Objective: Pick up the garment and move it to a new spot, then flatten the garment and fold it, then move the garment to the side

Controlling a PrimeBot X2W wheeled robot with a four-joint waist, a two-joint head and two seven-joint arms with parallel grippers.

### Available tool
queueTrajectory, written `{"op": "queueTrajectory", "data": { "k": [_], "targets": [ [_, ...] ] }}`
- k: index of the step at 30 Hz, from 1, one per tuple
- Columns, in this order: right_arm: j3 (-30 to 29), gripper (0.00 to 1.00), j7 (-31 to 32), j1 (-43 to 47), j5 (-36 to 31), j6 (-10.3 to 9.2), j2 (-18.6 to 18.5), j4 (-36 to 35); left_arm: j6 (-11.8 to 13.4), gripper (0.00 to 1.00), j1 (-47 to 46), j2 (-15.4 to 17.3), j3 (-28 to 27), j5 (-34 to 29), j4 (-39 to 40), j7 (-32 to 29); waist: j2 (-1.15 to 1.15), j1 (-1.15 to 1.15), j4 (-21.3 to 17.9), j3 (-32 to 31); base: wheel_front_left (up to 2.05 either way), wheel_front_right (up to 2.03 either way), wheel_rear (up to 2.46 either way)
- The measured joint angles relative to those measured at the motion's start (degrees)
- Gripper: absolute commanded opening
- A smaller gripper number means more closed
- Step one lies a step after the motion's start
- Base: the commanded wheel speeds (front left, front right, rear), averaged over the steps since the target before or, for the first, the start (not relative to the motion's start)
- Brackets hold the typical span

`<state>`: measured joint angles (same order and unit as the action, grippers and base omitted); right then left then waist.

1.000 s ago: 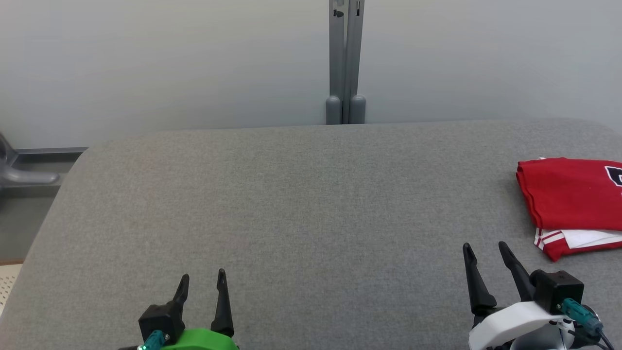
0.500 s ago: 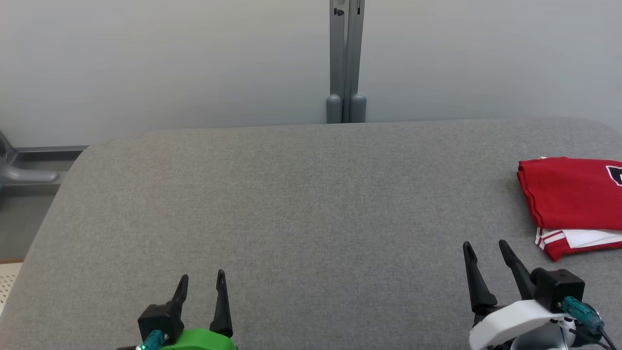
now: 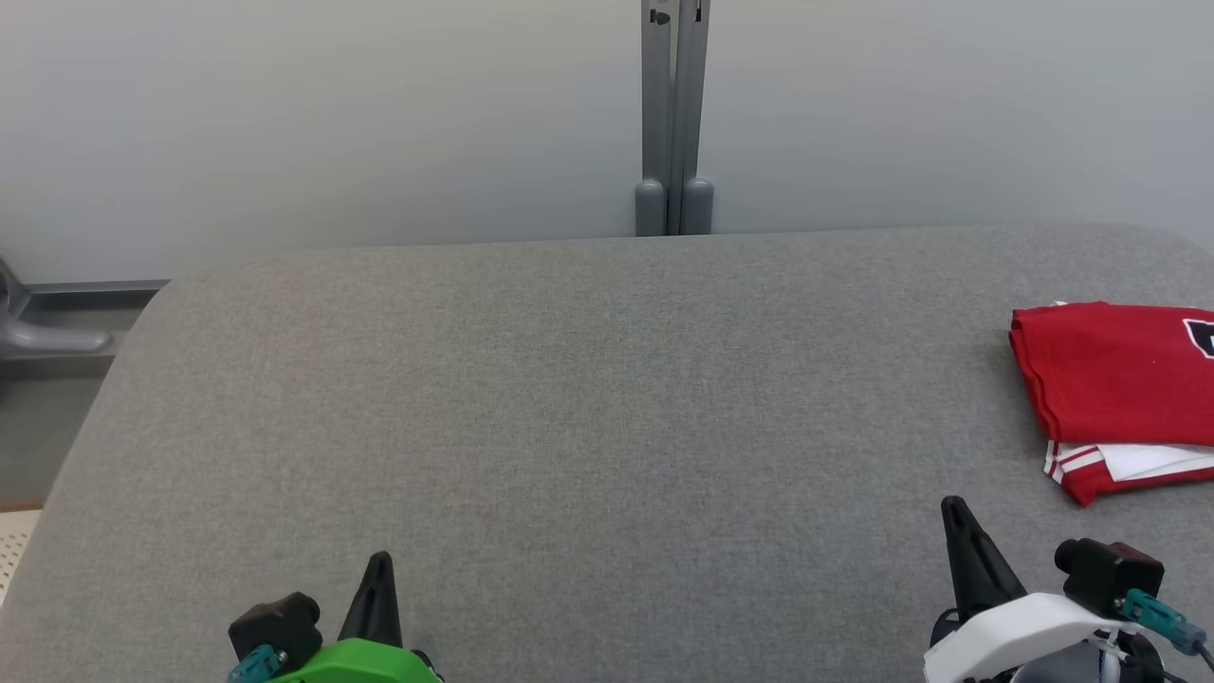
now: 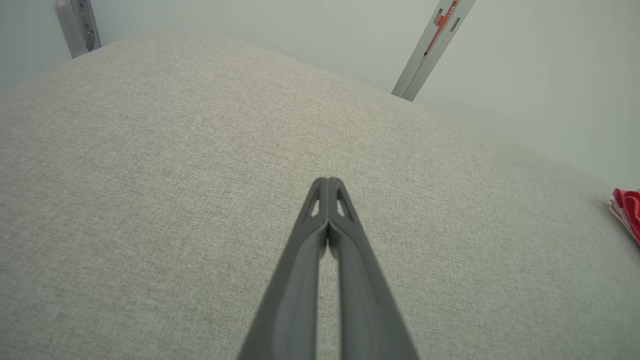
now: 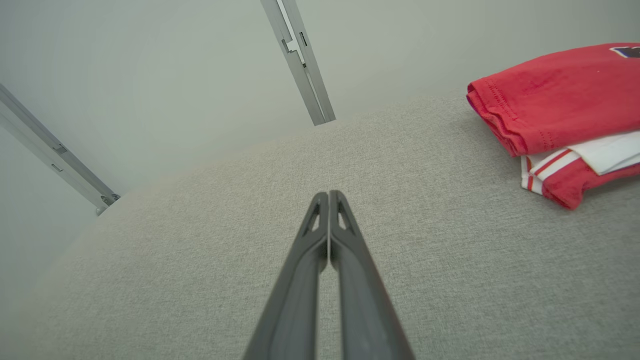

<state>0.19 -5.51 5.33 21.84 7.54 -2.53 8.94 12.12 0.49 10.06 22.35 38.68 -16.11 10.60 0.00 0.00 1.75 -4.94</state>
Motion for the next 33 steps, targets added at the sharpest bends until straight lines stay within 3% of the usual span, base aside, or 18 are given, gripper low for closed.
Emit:
{"op": "queueTrajectory", "data": {
  "k": [33],
  "targets": [
    [-2.8, 0.0, 5.0, -4.5, 29.0, -0.01, -0.1, 2.1, -8.1, 0.0, -2.2, -2.7, -11.6, 22.3, 0.7, -6.9, 0.0, 0.0, -0.5, 1.5, 0.0, 0.0, 0.0]
  ]
}}
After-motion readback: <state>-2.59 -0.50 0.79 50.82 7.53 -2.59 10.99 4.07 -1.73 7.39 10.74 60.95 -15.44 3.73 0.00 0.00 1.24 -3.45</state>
